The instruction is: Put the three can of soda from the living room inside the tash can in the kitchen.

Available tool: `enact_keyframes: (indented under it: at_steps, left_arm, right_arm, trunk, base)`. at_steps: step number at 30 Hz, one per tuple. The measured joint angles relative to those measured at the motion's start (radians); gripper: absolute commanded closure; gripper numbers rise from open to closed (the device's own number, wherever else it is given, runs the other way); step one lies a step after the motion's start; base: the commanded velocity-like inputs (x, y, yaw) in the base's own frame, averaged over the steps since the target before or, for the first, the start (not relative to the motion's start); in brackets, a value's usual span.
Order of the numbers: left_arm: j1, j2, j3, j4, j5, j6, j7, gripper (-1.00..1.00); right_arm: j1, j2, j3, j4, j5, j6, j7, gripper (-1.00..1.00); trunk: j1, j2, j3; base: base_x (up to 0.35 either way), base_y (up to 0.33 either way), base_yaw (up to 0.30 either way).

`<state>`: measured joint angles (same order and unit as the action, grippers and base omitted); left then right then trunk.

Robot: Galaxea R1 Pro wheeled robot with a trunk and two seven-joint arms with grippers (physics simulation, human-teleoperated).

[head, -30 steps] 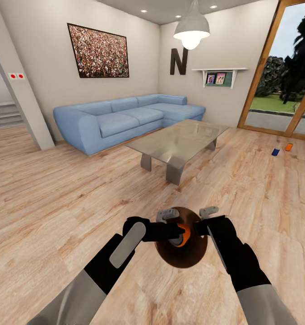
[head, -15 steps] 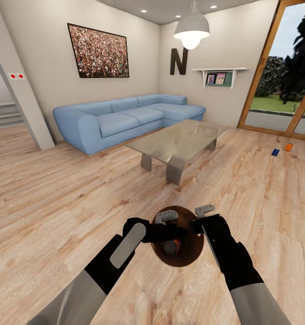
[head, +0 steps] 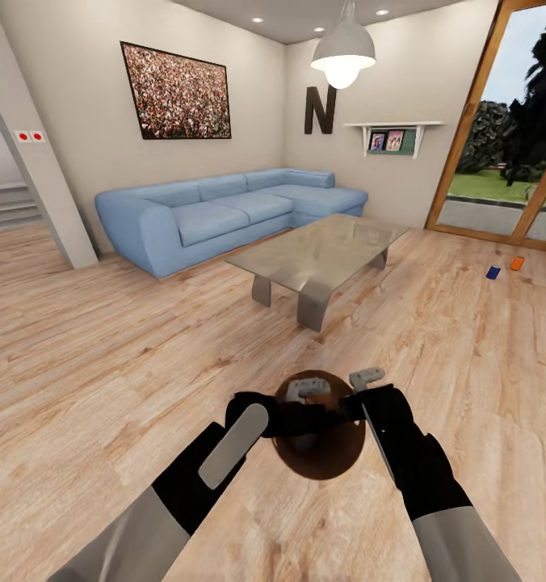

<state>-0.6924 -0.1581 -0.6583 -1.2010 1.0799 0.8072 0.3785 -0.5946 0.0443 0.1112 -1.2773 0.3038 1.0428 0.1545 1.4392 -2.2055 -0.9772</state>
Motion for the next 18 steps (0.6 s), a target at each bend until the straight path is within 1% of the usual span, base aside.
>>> enact_keyframes:
  at_steps: [1,4,5,8,9,10,11,12,14,15,16,17,18]
  left_arm:
    - [0.001,0.002,-0.039,-0.023,0.000,0.000,0.010,-1.00]
    - [0.001,0.006,-0.083,-0.067,-0.003,0.000,0.040,-1.00]
    - [0.002,0.008,-0.099,-0.107,-0.002,0.000,0.067,-1.00]
    - [0.003,0.014,-0.114,-0.173,-0.002,0.000,0.103,-1.00]
    - [0.006,0.020,-0.119,-0.209,-0.001,0.002,0.117,-1.00]
    - [0.009,0.024,-0.121,-0.225,-0.002,0.003,0.122,-1.00]
    - [0.020,0.039,-0.124,-0.288,-0.001,0.006,0.135,-1.00]
    - [0.022,0.044,-0.124,-0.301,-0.001,0.007,0.137,-1.00]
    - [0.026,0.060,-0.123,-0.331,-0.001,0.009,0.140,-1.00]
    - [0.027,0.067,-0.123,-0.338,-0.002,0.009,0.141,-1.00]
    - [0.028,0.074,-0.123,-0.345,-0.002,0.009,0.141,-1.00]
    - [0.030,0.095,-0.120,-0.364,-0.003,0.010,0.143,-1.00]
    - [0.031,0.107,-0.119,-0.369,-0.004,0.010,0.144,-1.00]
  right_arm:
    - [0.000,-0.001,-0.003,0.010,0.000,0.000,0.000,1.00]
    - [0.000,-0.005,-0.006,0.024,0.002,0.000,0.000,1.00]
    - [-0.001,-0.007,-0.007,0.032,-0.002,0.000,0.000,1.00]
    - [-0.001,-0.009,-0.010,0.039,0.000,0.000,-0.001,1.00]
    - [-0.001,-0.011,-0.010,0.044,-0.002,0.000,-0.001,1.00]
    - [-0.001,-0.012,-0.012,0.047,-0.001,0.000,-0.001,1.00]
    - [-0.002,-0.020,-0.029,0.057,-0.021,0.000,0.000,1.00]
    - [-0.002,-0.021,-0.034,0.059,-0.007,0.000,-0.001,1.00]
    - [-0.002,-0.023,-0.045,0.067,0.016,-0.001,-0.001,1.00]
    - [-0.002,-0.024,-0.048,0.070,0.018,-0.001,-0.001,1.00]
    - [-0.002,-0.024,-0.049,0.072,0.010,-0.001,0.000,1.00]
    - [-0.002,-0.026,-0.053,0.077,-0.005,0.000,0.000,1.00]
    - [-0.003,-0.027,-0.054,0.078,-0.011,0.001,0.000,1.00]
  trunk:
    - [0.000,0.000,0.000]
    - [0.000,0.000,0.000]
    - [0.000,0.000,0.000]
    - [0.000,0.000,0.000]
    - [0.000,0.000,0.000]
    - [0.000,0.000,0.000]
    - [0.000,0.000,0.000]
    - [0.000,0.000,0.000]
    - [0.000,0.000,0.000]
    - [0.000,0.000,0.000]
    - [0.000,0.000,0.000]
    - [0.000,0.000,0.000]
    - [0.000,0.000,0.000]
  base:
    - [0.000,0.000,0.000]
    - [0.000,0.000,0.000]
    - [0.000,0.000,0.000]
    - [0.000,0.000,0.000]
    - [0.000,0.000,0.000]
    - [0.000,0.000,0.000]
    - [0.000,0.000,0.000]
    - [0.000,0.000,0.000]
    - [0.000,0.000,0.000]
    - [0.000,0.000,0.000]
    - [0.000,0.000,0.000]
    - [0.000,0.000,0.000]
    - [0.000,0.000,0.000]
